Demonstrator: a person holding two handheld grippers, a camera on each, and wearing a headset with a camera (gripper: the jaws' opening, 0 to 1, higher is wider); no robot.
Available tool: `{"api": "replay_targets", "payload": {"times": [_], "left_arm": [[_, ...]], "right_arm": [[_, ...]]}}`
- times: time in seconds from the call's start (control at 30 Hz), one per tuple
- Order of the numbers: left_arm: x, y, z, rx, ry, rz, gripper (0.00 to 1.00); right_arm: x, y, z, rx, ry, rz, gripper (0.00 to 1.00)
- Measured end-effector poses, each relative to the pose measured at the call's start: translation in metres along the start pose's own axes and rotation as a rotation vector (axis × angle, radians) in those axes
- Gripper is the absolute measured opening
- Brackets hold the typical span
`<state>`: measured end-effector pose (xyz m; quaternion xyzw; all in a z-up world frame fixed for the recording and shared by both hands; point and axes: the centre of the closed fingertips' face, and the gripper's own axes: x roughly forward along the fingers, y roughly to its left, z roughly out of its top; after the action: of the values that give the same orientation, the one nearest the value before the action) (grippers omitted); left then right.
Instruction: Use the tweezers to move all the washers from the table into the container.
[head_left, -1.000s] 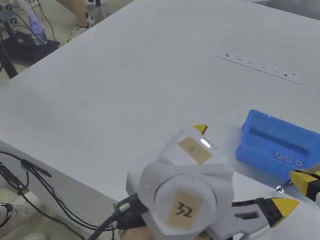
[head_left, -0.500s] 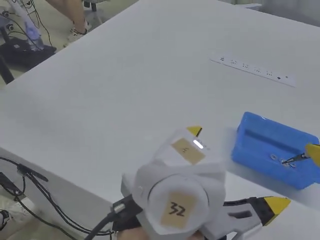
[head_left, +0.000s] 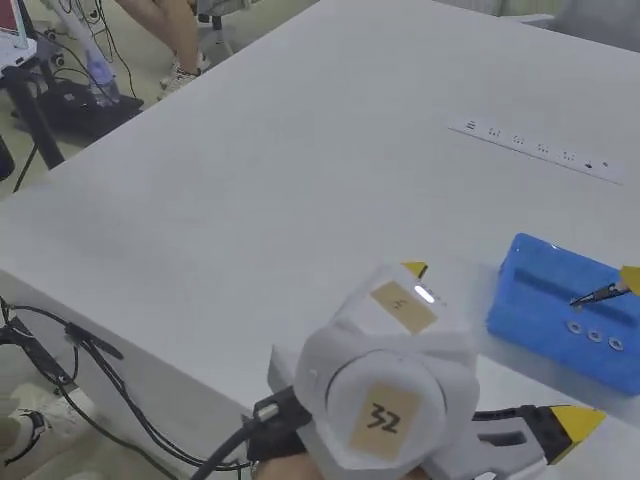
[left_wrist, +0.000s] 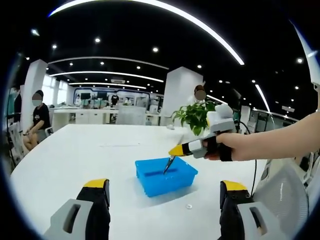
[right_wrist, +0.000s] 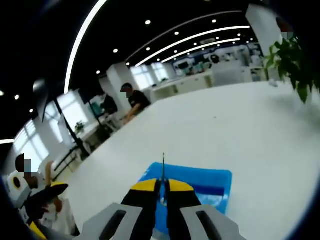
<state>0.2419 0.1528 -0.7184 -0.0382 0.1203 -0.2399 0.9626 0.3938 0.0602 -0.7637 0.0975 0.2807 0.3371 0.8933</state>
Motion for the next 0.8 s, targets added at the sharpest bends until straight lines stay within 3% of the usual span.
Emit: {"api": "replay_targets", "payload": {"times": [0.1, 0.27, 0.37, 0.8], "left_arm": [[0.000, 0.000, 0.000, 0.004, 0.003, 0.002, 0.92], [0.000, 0.000, 0.000, -0.004, 0.000, 0.000, 0.92], [0.000, -0.003, 0.002, -0.003, -0.008, -0.009, 0.90], [0.001, -0.007, -0.002, 0.033, 0.014, -0.015, 0.89]], "right_arm": [[0.008, -0.006, -0.010, -0.069, 0.056, -0.018, 0.02], [0.015, -0.001, -0.015, -0.100, 0.080, -0.004, 0.02], [0.020, -0.004, -0.021, -0.163, 0.116, -0.015, 0.02], [0.026, -0.004, -0.025, -0.244, 0.141, -0.012, 0.03]]}}
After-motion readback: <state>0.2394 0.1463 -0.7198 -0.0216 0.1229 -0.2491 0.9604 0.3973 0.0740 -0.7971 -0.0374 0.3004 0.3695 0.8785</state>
